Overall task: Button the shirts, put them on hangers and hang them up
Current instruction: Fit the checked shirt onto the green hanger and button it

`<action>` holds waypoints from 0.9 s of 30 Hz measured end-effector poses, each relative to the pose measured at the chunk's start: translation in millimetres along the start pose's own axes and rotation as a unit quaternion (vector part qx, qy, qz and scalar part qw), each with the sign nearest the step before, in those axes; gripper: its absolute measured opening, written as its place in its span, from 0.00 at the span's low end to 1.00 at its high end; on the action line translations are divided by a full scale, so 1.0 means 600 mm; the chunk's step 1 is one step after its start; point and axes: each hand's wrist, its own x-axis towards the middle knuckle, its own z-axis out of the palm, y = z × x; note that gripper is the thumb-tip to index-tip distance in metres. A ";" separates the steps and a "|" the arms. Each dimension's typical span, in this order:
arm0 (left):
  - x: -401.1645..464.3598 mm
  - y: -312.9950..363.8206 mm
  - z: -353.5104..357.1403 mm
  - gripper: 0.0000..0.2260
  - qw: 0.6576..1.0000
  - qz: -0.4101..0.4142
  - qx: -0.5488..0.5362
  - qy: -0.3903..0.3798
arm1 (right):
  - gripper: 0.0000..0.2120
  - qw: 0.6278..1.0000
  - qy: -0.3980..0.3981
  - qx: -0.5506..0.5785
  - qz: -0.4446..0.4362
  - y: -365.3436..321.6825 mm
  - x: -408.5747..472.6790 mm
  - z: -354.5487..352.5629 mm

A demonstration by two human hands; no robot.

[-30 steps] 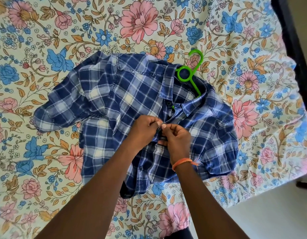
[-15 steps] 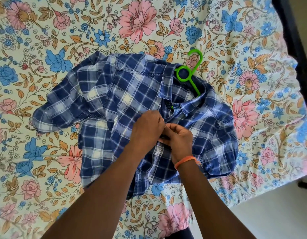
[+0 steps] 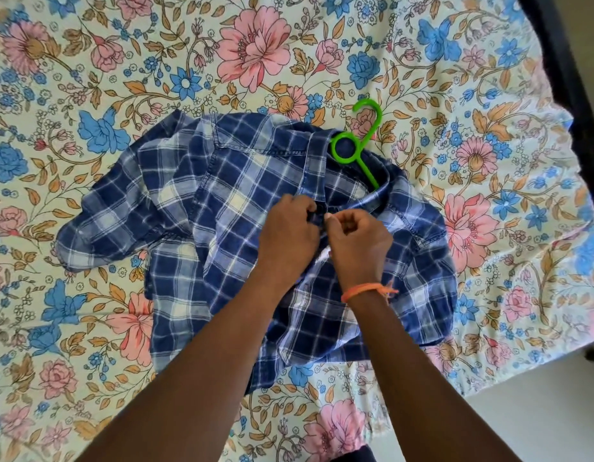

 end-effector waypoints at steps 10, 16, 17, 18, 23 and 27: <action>0.036 0.009 0.018 0.08 0.999 -0.018 -0.005 0.034 | 0.17 0.974 -0.078 -0.210 0.020 0.006 0.058 0.006; 0.052 0.021 0.027 0.06 1.000 -0.015 0.012 0.013 | 0.06 0.978 -0.157 -0.130 -0.033 0.029 0.063 -0.014; 0.052 0.023 0.029 0.05 0.999 -0.031 -0.006 0.020 | 0.07 0.981 -0.147 -0.123 -0.028 0.032 0.060 -0.015; 0.053 0.023 0.032 0.04 0.998 -0.046 -0.025 0.027 | 0.09 0.983 -0.131 -0.126 -0.024 0.036 0.057 -0.015; 0.053 0.030 0.039 0.06 0.995 -0.066 -0.059 0.034 | 0.08 0.997 -0.014 0.033 0.069 0.049 0.016 0.001; 0.062 0.037 0.039 0.11 0.989 -0.082 -0.117 -0.031 | 0.06 0.964 -0.004 0.197 0.178 0.035 0.013 0.020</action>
